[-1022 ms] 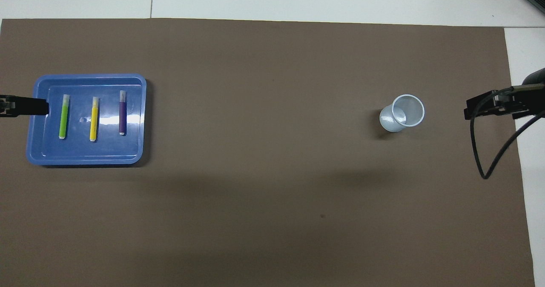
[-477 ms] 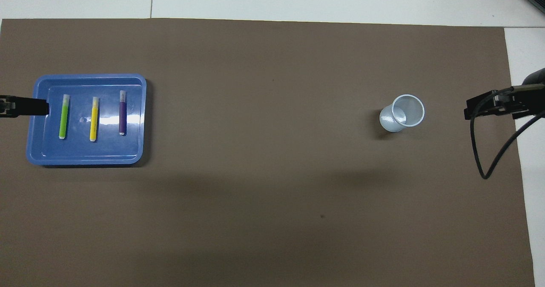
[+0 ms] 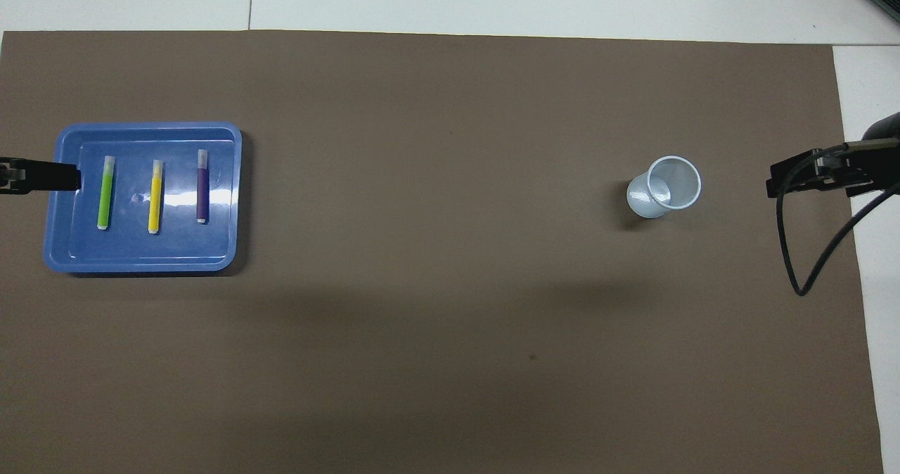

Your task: Right arm passes pens to left for tray arrangement

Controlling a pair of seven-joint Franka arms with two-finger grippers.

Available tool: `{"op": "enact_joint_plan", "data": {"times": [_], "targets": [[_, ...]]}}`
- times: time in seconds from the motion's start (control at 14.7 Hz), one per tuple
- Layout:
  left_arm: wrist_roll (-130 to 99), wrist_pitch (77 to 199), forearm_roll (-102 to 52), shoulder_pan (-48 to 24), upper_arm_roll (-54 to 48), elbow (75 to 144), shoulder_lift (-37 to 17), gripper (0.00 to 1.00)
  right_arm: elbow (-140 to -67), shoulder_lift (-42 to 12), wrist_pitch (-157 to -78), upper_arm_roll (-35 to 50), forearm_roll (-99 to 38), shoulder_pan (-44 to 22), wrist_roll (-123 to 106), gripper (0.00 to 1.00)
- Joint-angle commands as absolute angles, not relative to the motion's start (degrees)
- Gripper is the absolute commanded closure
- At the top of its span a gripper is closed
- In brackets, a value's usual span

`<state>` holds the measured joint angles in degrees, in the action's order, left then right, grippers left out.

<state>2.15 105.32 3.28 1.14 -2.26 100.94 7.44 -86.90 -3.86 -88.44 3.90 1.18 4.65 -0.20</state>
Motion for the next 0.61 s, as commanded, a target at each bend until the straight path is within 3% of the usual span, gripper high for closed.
{"op": "enact_joint_plan", "data": {"times": [0.0,0.55], "targets": [[2.2,104.41,2.81,0.97,-2.11,101.51,8.61,0.0,-88.42,-2.55,-88.86,3.52,0.09,4.48,-0.53,0.0],[2.2,104.41,2.81,0.97,-2.11,101.51,8.61,0.0,-88.33,-2.55,-89.12,3.52,0.09,5.01,-0.44,0.0]]}}
